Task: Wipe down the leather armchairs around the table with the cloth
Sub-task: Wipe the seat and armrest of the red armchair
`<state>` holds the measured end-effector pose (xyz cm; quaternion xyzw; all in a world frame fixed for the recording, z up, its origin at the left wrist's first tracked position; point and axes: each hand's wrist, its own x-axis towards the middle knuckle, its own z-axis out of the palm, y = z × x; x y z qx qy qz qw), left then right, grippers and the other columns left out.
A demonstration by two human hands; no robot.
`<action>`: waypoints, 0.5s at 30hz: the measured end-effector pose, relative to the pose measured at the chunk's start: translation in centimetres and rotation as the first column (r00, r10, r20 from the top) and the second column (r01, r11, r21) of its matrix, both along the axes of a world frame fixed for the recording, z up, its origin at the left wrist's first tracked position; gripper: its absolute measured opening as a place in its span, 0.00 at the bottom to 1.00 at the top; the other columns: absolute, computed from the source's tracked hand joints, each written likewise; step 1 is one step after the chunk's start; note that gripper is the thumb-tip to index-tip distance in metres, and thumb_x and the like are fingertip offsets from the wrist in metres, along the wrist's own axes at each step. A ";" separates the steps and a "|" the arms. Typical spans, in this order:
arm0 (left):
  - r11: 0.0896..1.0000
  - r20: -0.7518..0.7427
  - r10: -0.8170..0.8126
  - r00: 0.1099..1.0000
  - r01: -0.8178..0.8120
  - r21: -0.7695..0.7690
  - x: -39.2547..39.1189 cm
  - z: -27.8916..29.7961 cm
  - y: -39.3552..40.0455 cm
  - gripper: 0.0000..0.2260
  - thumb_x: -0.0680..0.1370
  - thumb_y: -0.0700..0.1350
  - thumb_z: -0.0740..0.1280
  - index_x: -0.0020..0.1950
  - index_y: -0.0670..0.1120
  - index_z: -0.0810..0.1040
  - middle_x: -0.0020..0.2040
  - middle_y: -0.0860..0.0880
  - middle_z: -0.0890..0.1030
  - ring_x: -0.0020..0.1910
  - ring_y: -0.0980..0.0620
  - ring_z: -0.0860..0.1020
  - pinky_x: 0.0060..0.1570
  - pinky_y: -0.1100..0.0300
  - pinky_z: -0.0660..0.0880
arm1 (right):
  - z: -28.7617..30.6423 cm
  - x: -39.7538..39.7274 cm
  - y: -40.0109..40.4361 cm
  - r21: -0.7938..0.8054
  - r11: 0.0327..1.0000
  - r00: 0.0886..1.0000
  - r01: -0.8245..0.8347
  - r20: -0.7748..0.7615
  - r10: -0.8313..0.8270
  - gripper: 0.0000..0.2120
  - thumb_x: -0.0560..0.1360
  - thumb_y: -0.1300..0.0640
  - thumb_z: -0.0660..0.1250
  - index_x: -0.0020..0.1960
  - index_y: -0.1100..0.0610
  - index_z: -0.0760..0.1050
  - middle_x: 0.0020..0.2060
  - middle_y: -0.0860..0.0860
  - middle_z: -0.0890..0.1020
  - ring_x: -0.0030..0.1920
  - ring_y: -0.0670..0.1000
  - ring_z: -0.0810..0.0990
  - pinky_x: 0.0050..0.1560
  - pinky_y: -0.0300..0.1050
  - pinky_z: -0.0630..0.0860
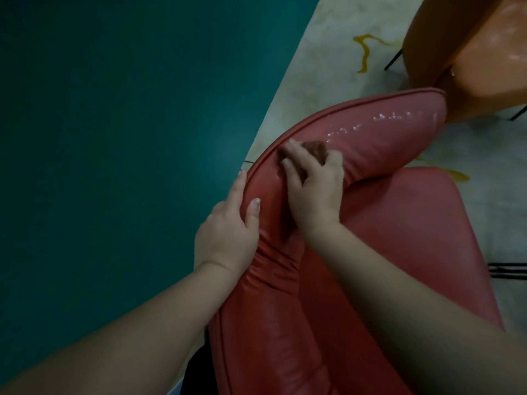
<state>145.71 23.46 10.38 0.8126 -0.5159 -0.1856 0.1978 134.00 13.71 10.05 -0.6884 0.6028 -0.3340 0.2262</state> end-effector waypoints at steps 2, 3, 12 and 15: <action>1.000 -0.040 -0.002 0.999 0.002 -0.006 0.1 0.1 0.0 0.25 0.79 0.58 0.54 0.76 0.62 0.55 0.63 0.45 0.77 0.55 0.41 0.77 0.49 0.52 0.72 | 0.2 0.3 2.2 -0.014 0.996 0.997 -0.083 -0.002 0.083 0.16 0.76 0.49 0.68 0.64 0.46 0.78 0.54 0.58 0.73 0.53 0.59 0.75 0.58 0.49 0.74; 1.000 -0.055 -0.006 0.998 0.006 -0.006 0.1 0.2 0.0 0.25 0.79 0.57 0.54 0.76 0.62 0.55 0.63 0.46 0.77 0.56 0.41 0.77 0.48 0.52 0.72 | 0.2 0.3 2.3 -0.007 0.995 0.995 -0.101 -0.015 0.101 0.16 0.76 0.49 0.69 0.64 0.47 0.78 0.53 0.58 0.73 0.53 0.59 0.75 0.57 0.51 0.75; 0.998 -0.081 -0.049 0.996 0.051 0.030 0.2 -0.2 -0.1 0.24 0.80 0.57 0.49 0.76 0.63 0.50 0.62 0.45 0.76 0.54 0.42 0.77 0.46 0.53 0.69 | 0.6 0.6 2.7 0.031 0.999 0.999 0.026 -0.032 -0.025 0.17 0.76 0.48 0.68 0.65 0.45 0.77 0.53 0.56 0.73 0.52 0.56 0.76 0.55 0.52 0.76; 0.997 -0.114 -0.048 0.992 0.054 0.047 0.3 -0.4 -0.1 0.24 0.80 0.56 0.50 0.76 0.63 0.50 0.61 0.45 0.75 0.53 0.42 0.77 0.42 0.56 0.64 | 0.8 1.1 4.8 0.008 0.998 0.996 -0.057 -0.069 0.057 0.18 0.75 0.45 0.66 0.64 0.45 0.78 0.52 0.57 0.75 0.51 0.58 0.77 0.50 0.55 0.77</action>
